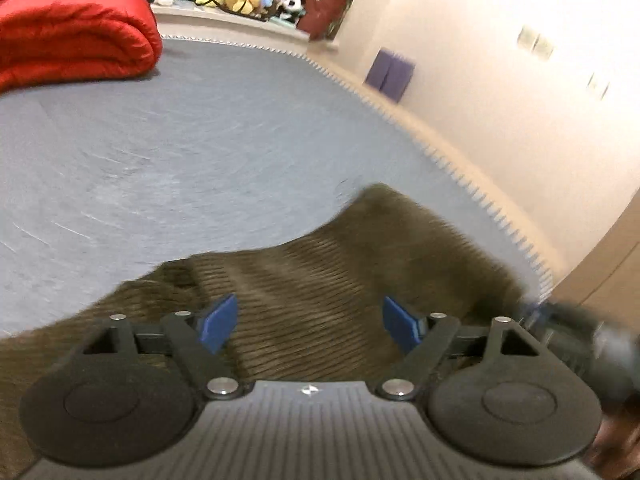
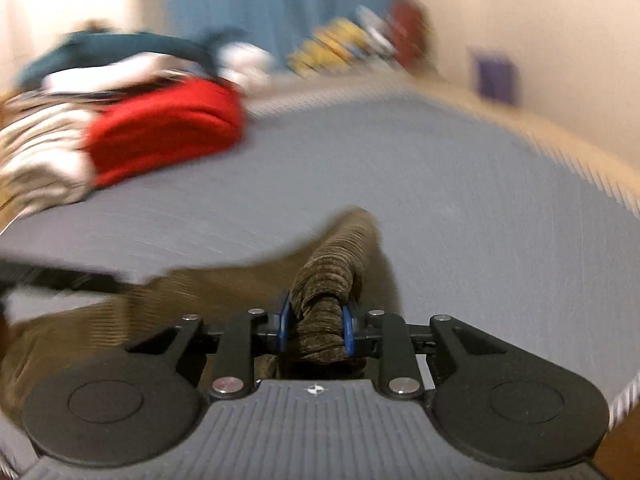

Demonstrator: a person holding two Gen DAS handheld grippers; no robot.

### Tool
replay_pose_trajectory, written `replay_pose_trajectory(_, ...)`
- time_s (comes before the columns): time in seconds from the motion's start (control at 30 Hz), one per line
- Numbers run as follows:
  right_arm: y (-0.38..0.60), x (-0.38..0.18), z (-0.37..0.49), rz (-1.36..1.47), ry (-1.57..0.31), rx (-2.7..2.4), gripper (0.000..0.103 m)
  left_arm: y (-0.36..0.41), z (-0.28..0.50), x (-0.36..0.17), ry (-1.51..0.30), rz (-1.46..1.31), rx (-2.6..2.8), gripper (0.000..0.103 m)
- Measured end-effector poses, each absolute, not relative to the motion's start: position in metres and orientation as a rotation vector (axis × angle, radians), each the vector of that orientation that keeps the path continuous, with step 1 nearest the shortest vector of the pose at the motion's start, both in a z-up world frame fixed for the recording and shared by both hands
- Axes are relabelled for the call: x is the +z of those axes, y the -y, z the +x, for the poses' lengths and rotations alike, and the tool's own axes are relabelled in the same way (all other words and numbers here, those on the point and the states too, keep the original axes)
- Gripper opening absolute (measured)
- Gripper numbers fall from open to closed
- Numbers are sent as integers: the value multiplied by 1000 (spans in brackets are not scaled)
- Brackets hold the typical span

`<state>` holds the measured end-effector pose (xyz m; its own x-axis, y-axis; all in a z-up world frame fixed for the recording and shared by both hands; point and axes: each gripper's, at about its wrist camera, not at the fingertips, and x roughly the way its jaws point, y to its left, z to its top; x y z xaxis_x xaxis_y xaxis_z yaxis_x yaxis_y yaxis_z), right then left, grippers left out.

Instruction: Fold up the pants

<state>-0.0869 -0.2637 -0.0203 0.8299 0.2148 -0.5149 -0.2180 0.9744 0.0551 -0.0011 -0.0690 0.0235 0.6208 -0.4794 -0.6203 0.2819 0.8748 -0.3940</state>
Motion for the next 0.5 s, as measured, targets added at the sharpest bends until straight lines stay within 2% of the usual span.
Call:
replay_pose_trajectory(0.03,245,-17,-95,-58,-511,284,26,64,0,27,-786,-328,-469,96)
replay_pose_trajectory(0.1,209,-15,-110,-164,-453,385,25,59,4,32,-797,-422,-517,103)
replay_pose_trajectory(0.3,133,-36,-150,-370,-385,646,25,45,22,21,-881,-540,-558,103)
replay_pose_trajectory(0.37,122,-46,-152,-399,-398,669,24,35,29,3,-924,-561,-478,89)
replay_pose_trajectory(0.43,117,-55,-144,-401,-444,671,24,27,33,-7,-955,-534,-399,32)
replay_pose_trajectory(0.5,116,-59,-135,-401,-466,659,25,18,34,-16,-980,-504,-348,24)
